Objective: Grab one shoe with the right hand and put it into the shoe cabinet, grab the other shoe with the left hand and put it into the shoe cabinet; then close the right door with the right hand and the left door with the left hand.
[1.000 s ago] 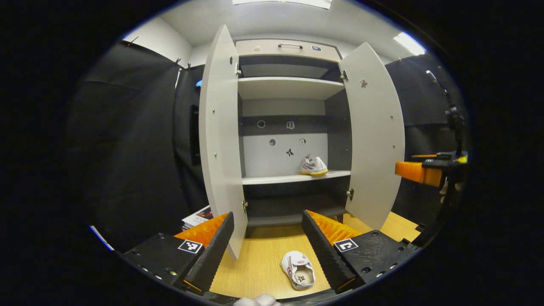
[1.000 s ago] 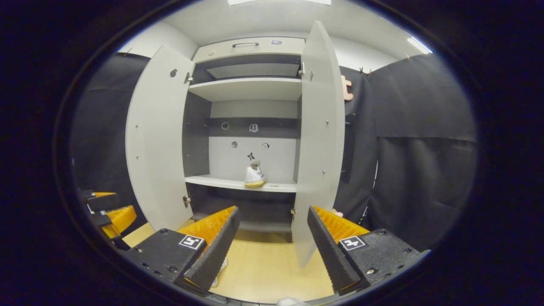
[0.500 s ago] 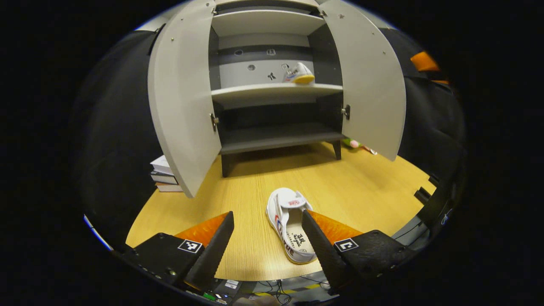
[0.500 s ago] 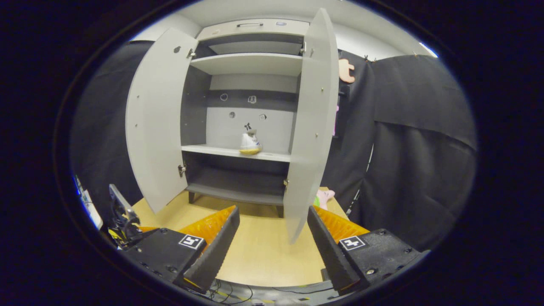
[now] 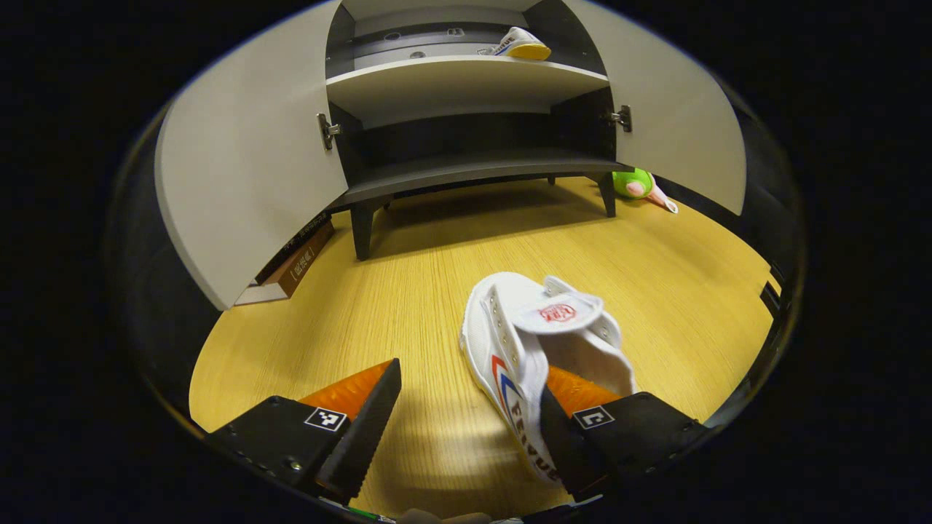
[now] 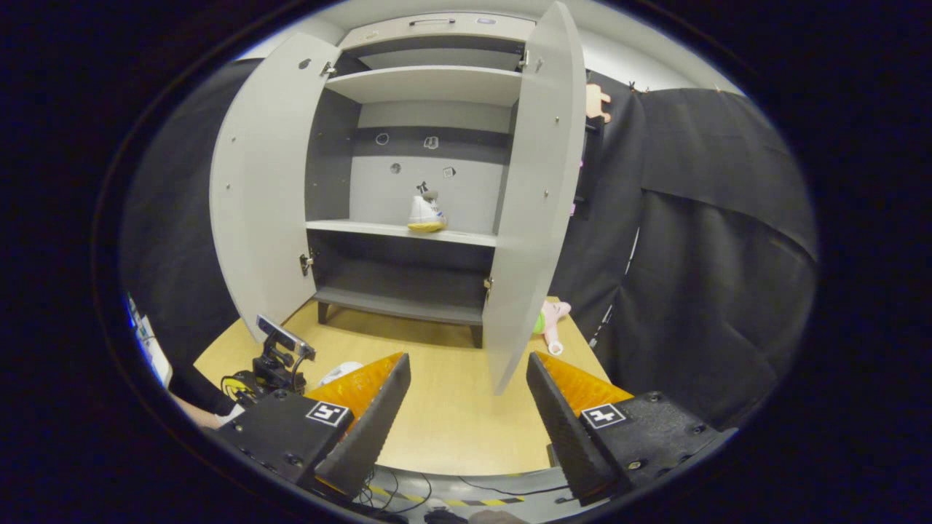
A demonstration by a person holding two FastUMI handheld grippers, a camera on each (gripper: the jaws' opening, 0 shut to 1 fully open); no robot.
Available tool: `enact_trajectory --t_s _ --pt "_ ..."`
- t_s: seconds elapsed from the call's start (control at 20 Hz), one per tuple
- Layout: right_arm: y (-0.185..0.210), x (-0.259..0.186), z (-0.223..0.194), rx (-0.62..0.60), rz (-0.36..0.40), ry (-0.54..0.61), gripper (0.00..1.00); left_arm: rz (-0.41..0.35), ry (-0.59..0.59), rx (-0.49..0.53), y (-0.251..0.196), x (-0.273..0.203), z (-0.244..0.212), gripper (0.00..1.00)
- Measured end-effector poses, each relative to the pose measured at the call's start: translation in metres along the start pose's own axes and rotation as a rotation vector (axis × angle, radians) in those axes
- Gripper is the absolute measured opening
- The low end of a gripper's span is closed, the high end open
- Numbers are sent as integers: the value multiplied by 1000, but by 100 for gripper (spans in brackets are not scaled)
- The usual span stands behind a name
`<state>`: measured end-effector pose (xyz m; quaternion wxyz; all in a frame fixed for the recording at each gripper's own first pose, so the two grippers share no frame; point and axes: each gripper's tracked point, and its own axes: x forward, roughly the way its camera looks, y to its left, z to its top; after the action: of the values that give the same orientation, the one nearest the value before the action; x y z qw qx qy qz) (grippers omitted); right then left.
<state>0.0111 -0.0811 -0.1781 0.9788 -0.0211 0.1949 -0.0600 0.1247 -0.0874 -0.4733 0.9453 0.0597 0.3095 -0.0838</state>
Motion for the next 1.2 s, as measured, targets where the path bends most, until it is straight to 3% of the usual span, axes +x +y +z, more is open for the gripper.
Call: enact_trajectory --t_s 0.15,0.25,0.4,0.5,0.75,1.2 --pt "-4 3 -3 -1 3 10 100 -19 8 10 -8 23 6 96" --pt "-8 6 -2 2 0 10 100 -49 -1 3 -20 30 11 58" --pt "-16 7 -3 15 -5 15 100 -22 8 35 -14 28 11 34" --pt "-23 6 -1 22 -12 5 100 -26 51 4 -9 26 8 16" --pt "-25 9 11 60 13 -38 100 24 -18 -26 18 -16 56 14" --pt "11 22 57 76 159 -144 100 109 -249 -60 54 -156 190 13"
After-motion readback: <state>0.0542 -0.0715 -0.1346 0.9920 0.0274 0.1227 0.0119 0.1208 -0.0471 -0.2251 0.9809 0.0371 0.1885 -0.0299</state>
